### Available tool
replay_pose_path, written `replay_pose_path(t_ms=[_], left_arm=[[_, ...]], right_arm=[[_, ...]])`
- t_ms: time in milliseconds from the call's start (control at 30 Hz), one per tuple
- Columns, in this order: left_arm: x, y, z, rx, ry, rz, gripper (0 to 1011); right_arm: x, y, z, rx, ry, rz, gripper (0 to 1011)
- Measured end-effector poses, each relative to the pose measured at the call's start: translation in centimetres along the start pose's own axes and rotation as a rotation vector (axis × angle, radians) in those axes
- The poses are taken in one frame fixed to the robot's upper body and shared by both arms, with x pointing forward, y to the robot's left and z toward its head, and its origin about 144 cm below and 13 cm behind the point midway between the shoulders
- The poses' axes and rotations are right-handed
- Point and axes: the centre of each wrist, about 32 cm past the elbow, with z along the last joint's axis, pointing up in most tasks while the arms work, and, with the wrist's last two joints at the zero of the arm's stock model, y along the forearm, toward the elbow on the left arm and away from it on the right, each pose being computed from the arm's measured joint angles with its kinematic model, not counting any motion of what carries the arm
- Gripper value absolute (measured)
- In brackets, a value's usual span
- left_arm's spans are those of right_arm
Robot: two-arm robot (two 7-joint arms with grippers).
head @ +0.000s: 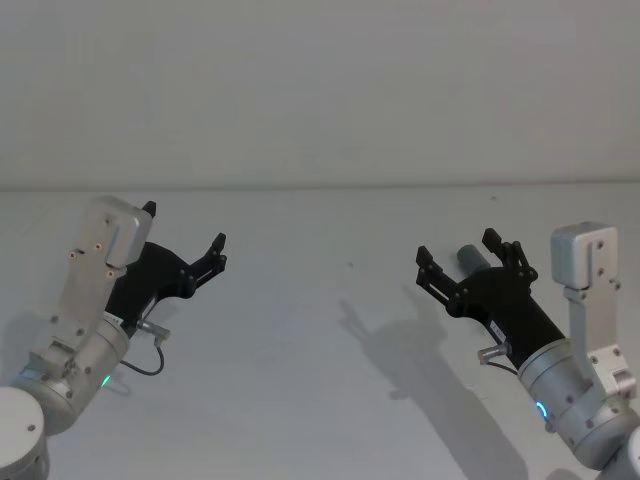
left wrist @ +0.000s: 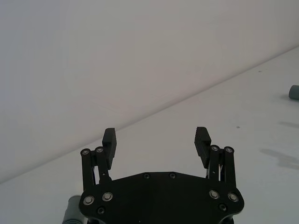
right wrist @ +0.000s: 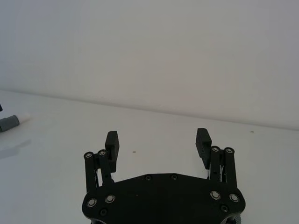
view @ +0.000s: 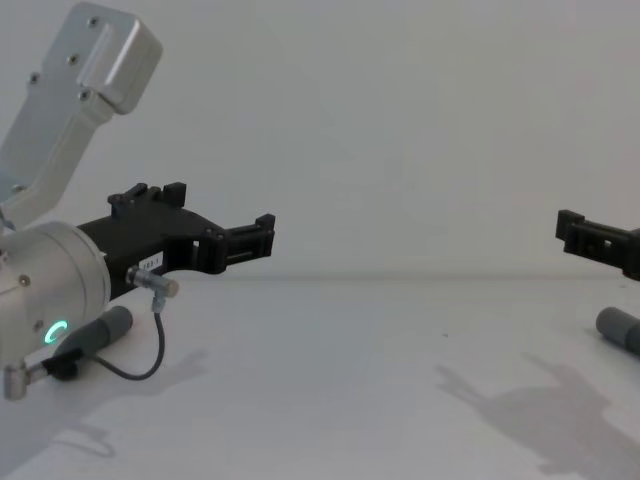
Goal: Use both hands to pick up one end of the pipe from the table, align the ends, and insert them.
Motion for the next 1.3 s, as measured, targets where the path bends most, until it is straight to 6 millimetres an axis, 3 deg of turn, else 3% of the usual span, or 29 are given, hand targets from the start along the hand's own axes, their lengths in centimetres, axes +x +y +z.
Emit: replay_pose_path(t_ms=[1300], left_arm=[[0.00, 0.00, 0.00, 0.000, 0.000, 0.000, 1001]], right_arm=[[0.00, 0.00, 0.00, 0.000, 0.000, 0.000, 1002]])
